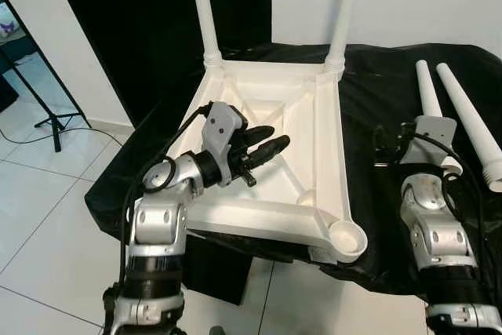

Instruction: Building children table

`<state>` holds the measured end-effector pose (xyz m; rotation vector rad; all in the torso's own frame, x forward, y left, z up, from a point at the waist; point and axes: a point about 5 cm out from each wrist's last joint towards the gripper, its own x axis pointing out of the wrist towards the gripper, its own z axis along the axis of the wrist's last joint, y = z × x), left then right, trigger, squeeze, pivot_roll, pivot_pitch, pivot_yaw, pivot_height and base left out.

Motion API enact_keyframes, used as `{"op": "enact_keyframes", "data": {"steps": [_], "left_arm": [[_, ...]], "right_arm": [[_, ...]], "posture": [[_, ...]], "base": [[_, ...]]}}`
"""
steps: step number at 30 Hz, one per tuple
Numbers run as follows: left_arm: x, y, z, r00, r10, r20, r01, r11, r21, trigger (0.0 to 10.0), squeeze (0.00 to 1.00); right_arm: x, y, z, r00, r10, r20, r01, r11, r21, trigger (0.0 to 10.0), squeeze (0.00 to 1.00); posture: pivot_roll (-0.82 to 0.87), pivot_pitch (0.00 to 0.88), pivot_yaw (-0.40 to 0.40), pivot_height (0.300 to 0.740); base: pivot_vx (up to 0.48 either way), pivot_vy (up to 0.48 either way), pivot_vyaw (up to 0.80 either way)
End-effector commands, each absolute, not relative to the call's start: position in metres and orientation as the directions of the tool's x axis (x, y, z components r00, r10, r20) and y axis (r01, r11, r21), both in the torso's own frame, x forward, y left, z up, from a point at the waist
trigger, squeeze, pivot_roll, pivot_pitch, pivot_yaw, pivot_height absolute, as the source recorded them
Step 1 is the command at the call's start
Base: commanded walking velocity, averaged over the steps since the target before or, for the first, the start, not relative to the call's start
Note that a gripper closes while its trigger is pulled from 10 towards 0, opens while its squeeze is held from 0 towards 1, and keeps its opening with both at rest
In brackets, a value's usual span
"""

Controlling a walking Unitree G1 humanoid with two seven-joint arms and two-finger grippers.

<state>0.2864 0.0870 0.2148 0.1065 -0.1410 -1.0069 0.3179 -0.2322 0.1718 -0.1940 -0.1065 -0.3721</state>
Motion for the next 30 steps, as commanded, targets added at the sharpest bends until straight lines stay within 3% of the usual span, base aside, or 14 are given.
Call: {"op": "enact_keyframes", "data": {"steps": [1, 15, 30], "left_arm": [[0.283, 0.085, 0.217, 0.512, -0.856, 0.077, 0.842, 0.517, 0.155, 10.0, 0.00], [0.262, 0.076, 0.218, 0.479, -0.877, 0.050, 0.870, 0.481, 0.103, 10.0, 0.00], [0.250, 0.076, 0.219, 0.468, -0.884, 0.008, 0.881, 0.467, 0.076, 10.0, 0.00]], "right_arm": [[0.318, -0.238, 0.170, 0.915, -0.385, 0.125, 0.402, 0.898, -0.177, 10.0, 0.00], [0.311, -0.271, 0.166, 0.848, -0.523, 0.088, 0.531, 0.832, -0.160, 10.0, 0.00], [0.317, -0.290, 0.164, 0.869, -0.494, 0.041, 0.494, 0.857, -0.143, 10.0, 0.00]], "posture": [[0.03, 0.000, 0.033, 0.740], [0.05, 0.079, 0.055, 0.740], [0.06, 0.152, 0.082, 0.740]], "base": [[0.000, 0.000, 0.00], [0.000, 0.000, 0.00], [0.000, 0.000, 0.00]]}}
